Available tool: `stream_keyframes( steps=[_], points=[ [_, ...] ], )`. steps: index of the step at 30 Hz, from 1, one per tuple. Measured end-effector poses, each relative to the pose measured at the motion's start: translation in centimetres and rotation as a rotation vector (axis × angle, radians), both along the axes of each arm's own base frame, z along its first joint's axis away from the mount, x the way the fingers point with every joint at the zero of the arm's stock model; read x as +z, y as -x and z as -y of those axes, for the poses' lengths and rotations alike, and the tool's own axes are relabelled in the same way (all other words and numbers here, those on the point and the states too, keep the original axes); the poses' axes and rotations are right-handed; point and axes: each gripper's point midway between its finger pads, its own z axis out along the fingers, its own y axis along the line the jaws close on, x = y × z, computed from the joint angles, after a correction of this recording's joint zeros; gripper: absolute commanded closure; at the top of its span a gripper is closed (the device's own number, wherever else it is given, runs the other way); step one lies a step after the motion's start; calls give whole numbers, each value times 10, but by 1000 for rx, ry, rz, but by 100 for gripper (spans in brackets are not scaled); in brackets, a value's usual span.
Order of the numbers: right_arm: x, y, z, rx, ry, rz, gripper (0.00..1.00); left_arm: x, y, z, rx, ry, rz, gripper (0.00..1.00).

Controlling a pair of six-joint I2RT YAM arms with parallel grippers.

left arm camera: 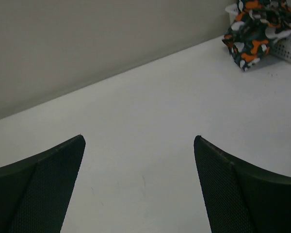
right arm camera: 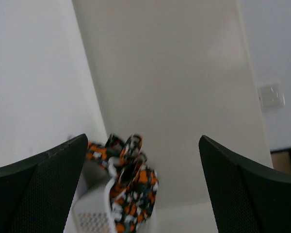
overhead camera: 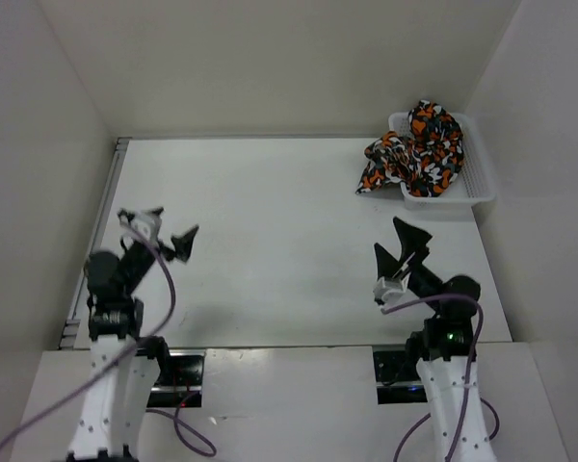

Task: Fold and stack the shorts
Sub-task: Grab the shorts from the pile

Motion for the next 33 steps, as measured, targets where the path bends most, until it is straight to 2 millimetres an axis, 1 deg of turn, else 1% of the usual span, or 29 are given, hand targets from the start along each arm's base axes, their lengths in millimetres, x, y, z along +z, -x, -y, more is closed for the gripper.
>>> stream_keyframes(
  steps=[1,2,3,4,5,6,7,8,9,10,11,12,13,14,15,16,17,18,20,22,25,26,27,29,30,33],
  points=[
    [16,-2,-4,17,0,-10,0,23,-14,-3,15,5,-17,1],
    [38,-9,-8,32,-14,-34,0,54,-35,-7,33,8,-14,1],
    [61,-23,-9,26,-63,-86,0,81,-55,-12,51,9,6,1],
    [86,-42,-11,11,-125,-134,0,100,-72,-15,62,9,18,1],
    [114,-65,-12,-23,-194,-178,0,107,-90,-17,70,13,1,1],
    [140,-95,-13,-72,-270,-219,0,104,-108,-14,63,16,-49,1],
    [167,-125,-13,-123,-345,-234,0,95,-120,-8,46,17,-103,1],
    [181,-156,-12,-174,-405,-261,0,80,-133,1,22,19,-176,1],
    [186,-184,-10,-223,-456,-288,0,64,-144,11,-3,17,-251,1],
    [175,-212,-6,-285,-503,-349,3,42,-153,19,-21,15,-331,1],
    [155,-233,-2,-336,-530,-421,10,17,-157,26,-37,11,-409,1],
    [134,-253,2,-387,-558,-493,10,-7,-154,32,-48,7,-486,1],
    [108,-274,8,-443,-598,-579,10,-29,-148,36,-55,1,-557,1],
    [86,-290,15,-495,-634,-648,0,-43,-141,39,-60,-3,-606,1],
    [64,-308,26,-553,-682,-707,0,-54,-135,40,-63,-6,-646,1],
    [43,-322,38,-612,-718,-748,0,-59,-131,40,-62,-7,-668,1],
    [22,-330,51,-674,-744,-788,0,-60,-130,39,-57,-8,-674,1],
    [1,-335,63,-735,-769,-826,0,-60,-130,38,-52,-9,-674,1],
    [-25,-337,81,-817,-800,-872,0,-59,-131,36,-40,-12,-668,1],
    [-40,-337,90,-869,-821,-899,0,-59,-129,34,-30,-14,-665,1],
    [-45,-337,91,-884,-838,-909,2,-62,-126,33,-22,-16,-671,1],
    [-46,-337,91,-886,-841,-910,6,-62,-126,33,-21,-16,-672,1],
    [-46,-337,91,-886,-844,-911,21,-62,-125,32,-20,-16,-671,1],
    [-47,-337,91,-887,-850,-915,33,-62,-124,31,-15,-17,-671,1],
    [-49,-337,91,-889,-852,-917,43,-62,-124,31,-14,-17,-670,1],
    [-57,-335,93,-903,-851,-927,54,-62,-122,31,-11,-18,-669,1]
  ],
)
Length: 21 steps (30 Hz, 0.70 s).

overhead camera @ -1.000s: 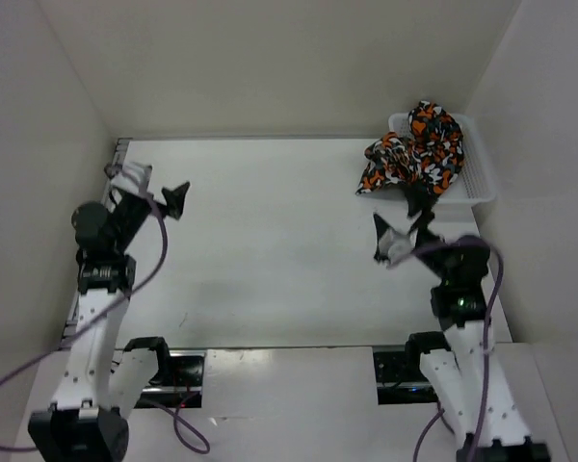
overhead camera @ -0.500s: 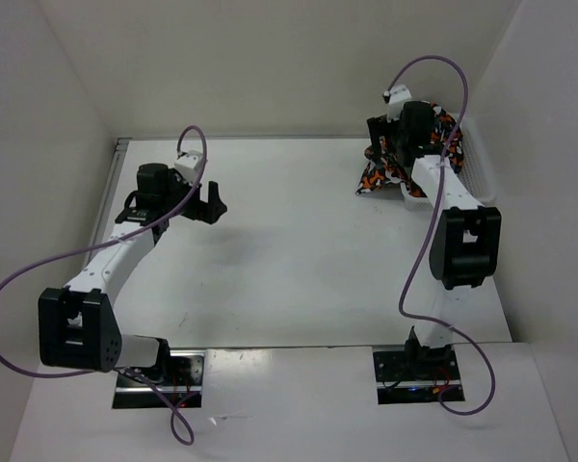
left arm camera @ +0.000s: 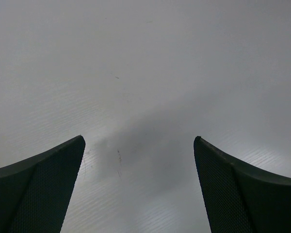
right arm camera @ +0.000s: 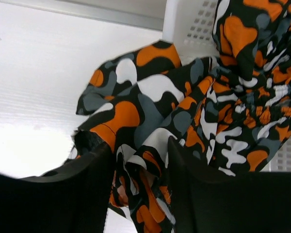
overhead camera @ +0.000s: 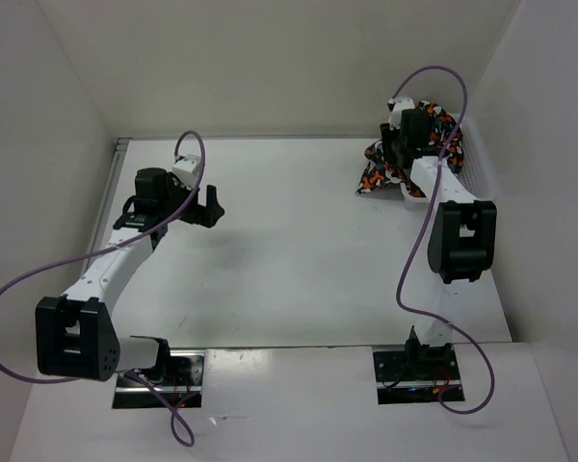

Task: Fold and stack the shorts
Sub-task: Grab the shorts from the pile

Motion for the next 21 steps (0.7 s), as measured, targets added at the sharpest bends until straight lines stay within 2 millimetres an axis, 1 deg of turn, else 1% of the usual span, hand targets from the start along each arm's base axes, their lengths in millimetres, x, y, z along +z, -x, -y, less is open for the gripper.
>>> stream_keyframes(
  steps=[3,4,6,7,9,11,13,15,16,17,18,20,21],
  points=[
    [-11,5,2,-11,8,-25,74,0,3,-1,2,-1,1,1],
    [-15,6,3,-12,11,-33,85,0,5,-1,3,-2,2,1],
    [-22,10,5,-22,17,-49,97,0,8,-1,4,-2,4,1],
    [-24,11,6,-26,20,-55,100,0,10,-1,4,-2,7,1],
    [-27,13,9,-41,28,-62,100,-2,14,-2,5,-3,6,1],
    [-25,13,11,-54,34,-55,100,-2,17,-2,5,-3,8,1],
    [-19,13,14,-70,42,-43,100,-1,20,-2,6,-3,14,1],
    [0,14,17,-88,39,-9,100,3,22,-3,6,-2,27,1],
    [15,13,17,-98,32,16,100,6,23,-3,8,-2,38,1],
    [35,9,17,-106,23,57,100,10,24,-4,11,-3,50,1],
    [61,6,17,-112,10,105,100,14,24,-4,13,-3,67,1],
    [129,1,15,-114,-21,241,100,24,25,-6,22,-5,105,1],
    [158,2,12,-108,-32,292,100,29,25,-7,28,-6,123,1]
  ],
)
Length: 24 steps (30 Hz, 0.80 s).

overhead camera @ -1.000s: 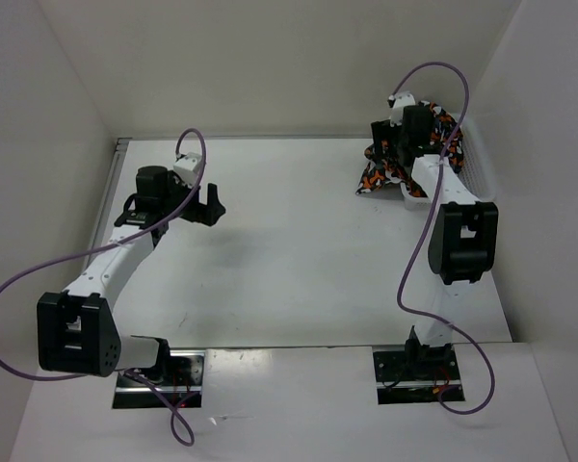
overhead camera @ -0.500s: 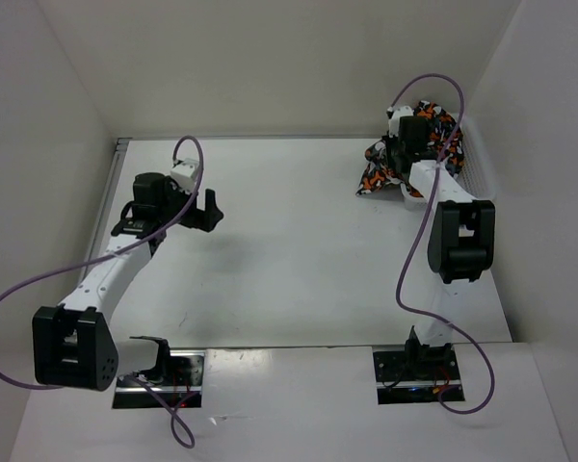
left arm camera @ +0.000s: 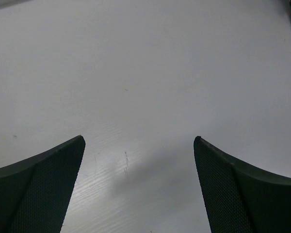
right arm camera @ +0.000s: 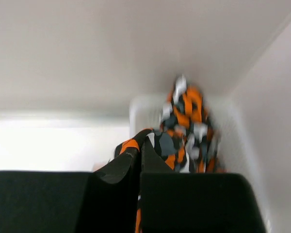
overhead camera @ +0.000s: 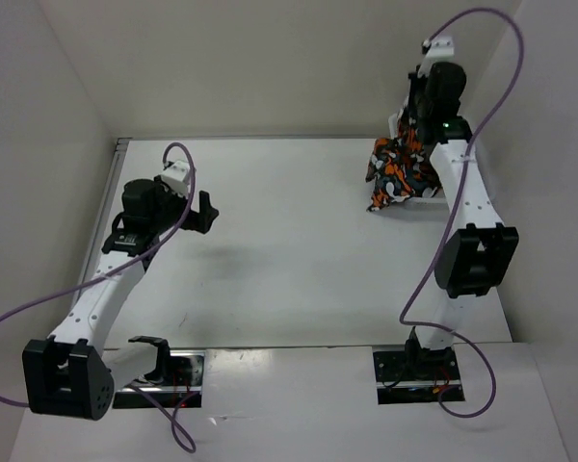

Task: Fold and stack the shorts
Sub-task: Grab the shorts from the pile, then move the shorts to the center of the board

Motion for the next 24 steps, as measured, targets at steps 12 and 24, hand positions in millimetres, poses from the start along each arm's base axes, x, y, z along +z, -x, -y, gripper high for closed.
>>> stream_keyframes(
  steps=[12,24],
  points=[
    [279,152,-237,688,-155,562,79,66,3,-50,180,-21,226,1],
    [-18,166,-409,1001,-55,-204,0,60,11,-89,278,-24,178,1]
  ],
)
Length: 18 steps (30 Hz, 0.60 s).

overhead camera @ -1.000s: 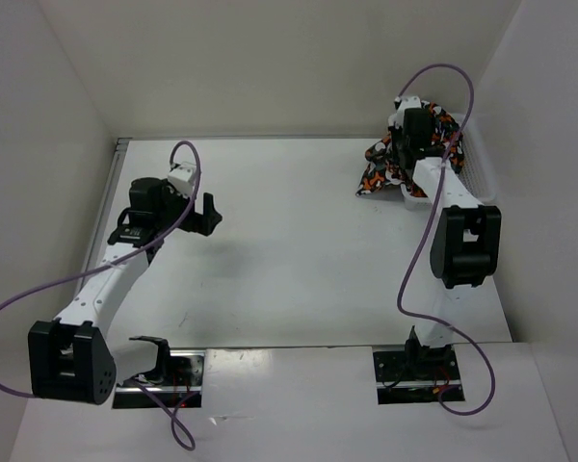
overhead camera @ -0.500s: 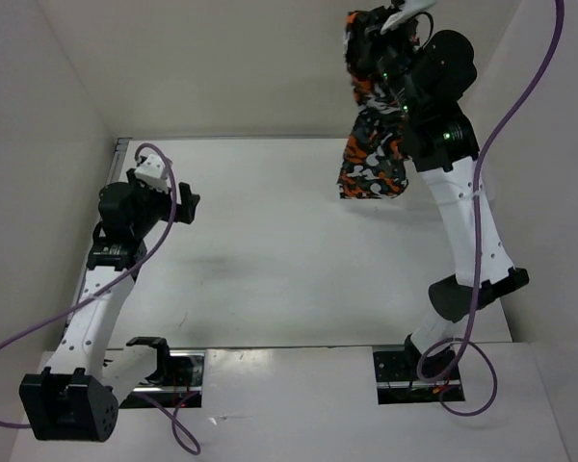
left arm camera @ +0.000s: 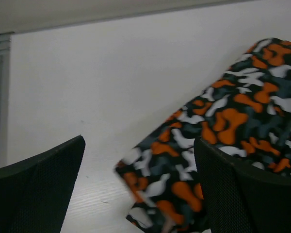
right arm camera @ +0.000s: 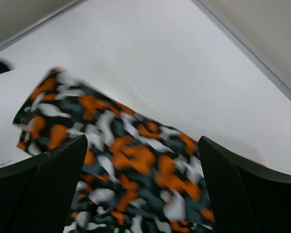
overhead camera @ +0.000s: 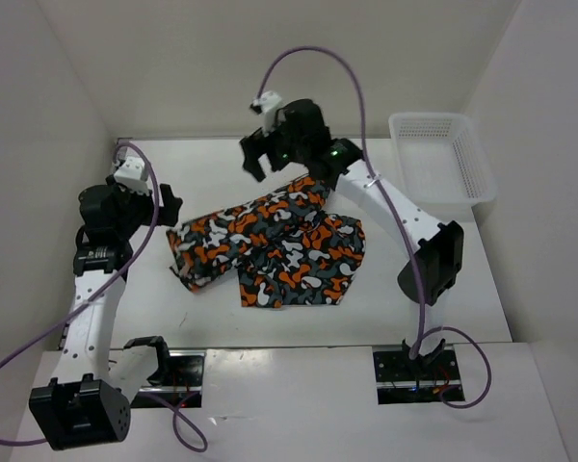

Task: Fold and stack the shorts
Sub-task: Move the shorts to the center of the board

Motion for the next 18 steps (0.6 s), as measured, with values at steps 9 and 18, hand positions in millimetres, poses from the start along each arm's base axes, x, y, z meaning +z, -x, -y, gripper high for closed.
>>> stream_keyframes(
  steps=[9,18],
  points=[
    [3,-121,152,-434,-104,-25,7,-88,2,47,-168,66,-316,1],
    [-156,-175,119,-457,40,-198,3,-168,-9,22,-35,17,-468,1]
  ],
)
